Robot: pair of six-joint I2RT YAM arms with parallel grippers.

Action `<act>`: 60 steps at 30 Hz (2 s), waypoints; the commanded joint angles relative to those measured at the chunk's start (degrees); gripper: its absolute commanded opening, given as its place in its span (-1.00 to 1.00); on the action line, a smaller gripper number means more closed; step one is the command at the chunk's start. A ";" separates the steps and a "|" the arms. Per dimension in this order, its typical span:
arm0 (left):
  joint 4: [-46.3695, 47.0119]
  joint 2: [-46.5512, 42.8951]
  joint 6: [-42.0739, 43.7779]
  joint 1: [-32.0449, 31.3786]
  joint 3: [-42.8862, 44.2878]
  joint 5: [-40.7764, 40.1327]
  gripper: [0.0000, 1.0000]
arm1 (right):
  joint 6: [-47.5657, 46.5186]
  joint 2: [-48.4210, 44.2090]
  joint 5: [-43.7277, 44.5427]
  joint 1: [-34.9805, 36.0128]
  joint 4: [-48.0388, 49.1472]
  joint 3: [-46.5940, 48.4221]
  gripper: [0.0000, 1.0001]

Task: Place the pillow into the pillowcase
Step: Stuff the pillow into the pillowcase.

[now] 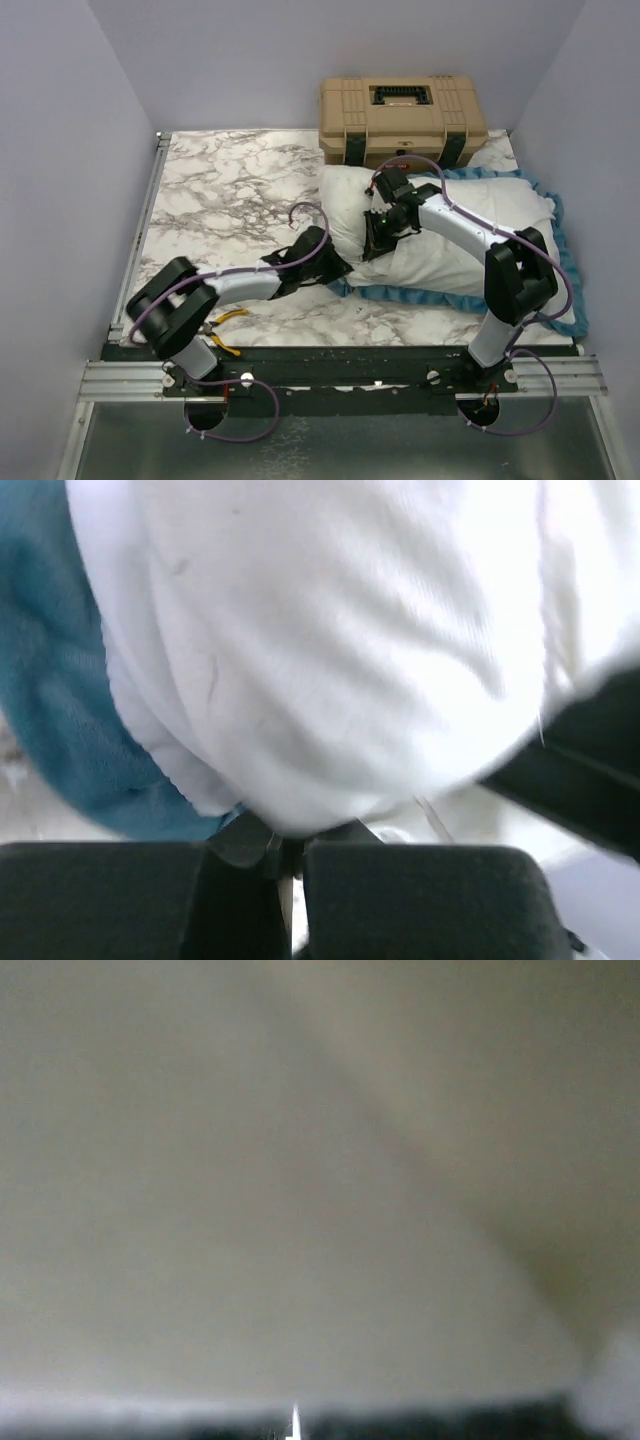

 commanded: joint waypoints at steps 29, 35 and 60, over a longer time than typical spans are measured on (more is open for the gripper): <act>-48.18 -26.76 22.30 1.51 12.91 -26.54 -1.00 | -4.19 1.28 27.19 1.26 -12.05 3.29 -1.00; -32.27 -23.27 21.14 1.60 7.87 -7.90 -0.26 | -2.57 0.49 12.17 1.22 -8.57 2.57 -1.00; 17.55 4.18 7.22 6.50 10.33 18.88 -0.69 | -1.76 -16.93 1.53 0.89 -5.21 4.46 0.26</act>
